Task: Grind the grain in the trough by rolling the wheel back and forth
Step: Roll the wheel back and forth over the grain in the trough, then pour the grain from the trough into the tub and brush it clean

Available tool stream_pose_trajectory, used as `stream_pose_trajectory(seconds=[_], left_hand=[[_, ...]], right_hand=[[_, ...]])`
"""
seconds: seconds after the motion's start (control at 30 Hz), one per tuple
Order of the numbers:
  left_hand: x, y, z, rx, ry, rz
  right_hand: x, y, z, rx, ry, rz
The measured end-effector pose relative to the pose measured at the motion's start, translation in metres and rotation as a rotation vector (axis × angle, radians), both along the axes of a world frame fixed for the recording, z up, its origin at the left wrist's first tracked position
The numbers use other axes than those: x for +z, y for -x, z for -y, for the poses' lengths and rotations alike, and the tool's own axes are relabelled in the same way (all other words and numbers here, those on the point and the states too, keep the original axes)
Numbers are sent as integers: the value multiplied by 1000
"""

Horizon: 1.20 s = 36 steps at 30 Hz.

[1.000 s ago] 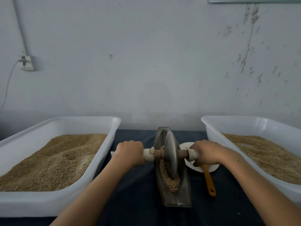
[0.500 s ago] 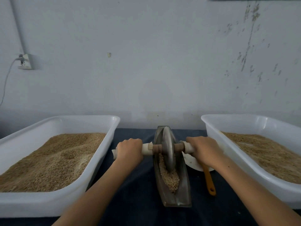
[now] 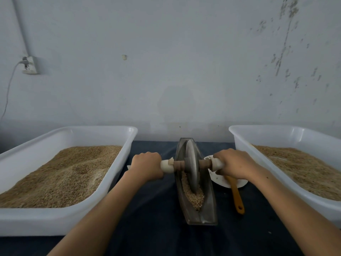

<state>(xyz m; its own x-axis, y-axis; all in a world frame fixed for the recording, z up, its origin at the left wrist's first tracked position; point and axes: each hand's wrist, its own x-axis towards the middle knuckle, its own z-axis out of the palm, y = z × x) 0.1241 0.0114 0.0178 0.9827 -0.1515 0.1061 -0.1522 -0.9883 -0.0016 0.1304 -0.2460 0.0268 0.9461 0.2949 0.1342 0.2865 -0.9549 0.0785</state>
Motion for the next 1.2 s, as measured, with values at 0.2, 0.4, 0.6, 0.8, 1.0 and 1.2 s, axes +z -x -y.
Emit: stream_pose_trajectory(seconds=[0.2,0.4,0.6,0.8,1.0,1.2], left_hand=[[1,-1,0,-11,34,57],[9,-3,-1,9,62,253],[6,1,1,24,139,306],[-12,4,2,35,243,337],[-11,8,8,88,401,293],[-13,24,8,160,557,128]], right_hand=[[-3,-3,3,-14,-71,2],[9,-1,2,-47,-83,127],[17,6,2,-41,-145,277],[9,4,-3,-29,-96,421],[22,-7,-4,0,-29,734],[40,-21,-15,19,109,634]])
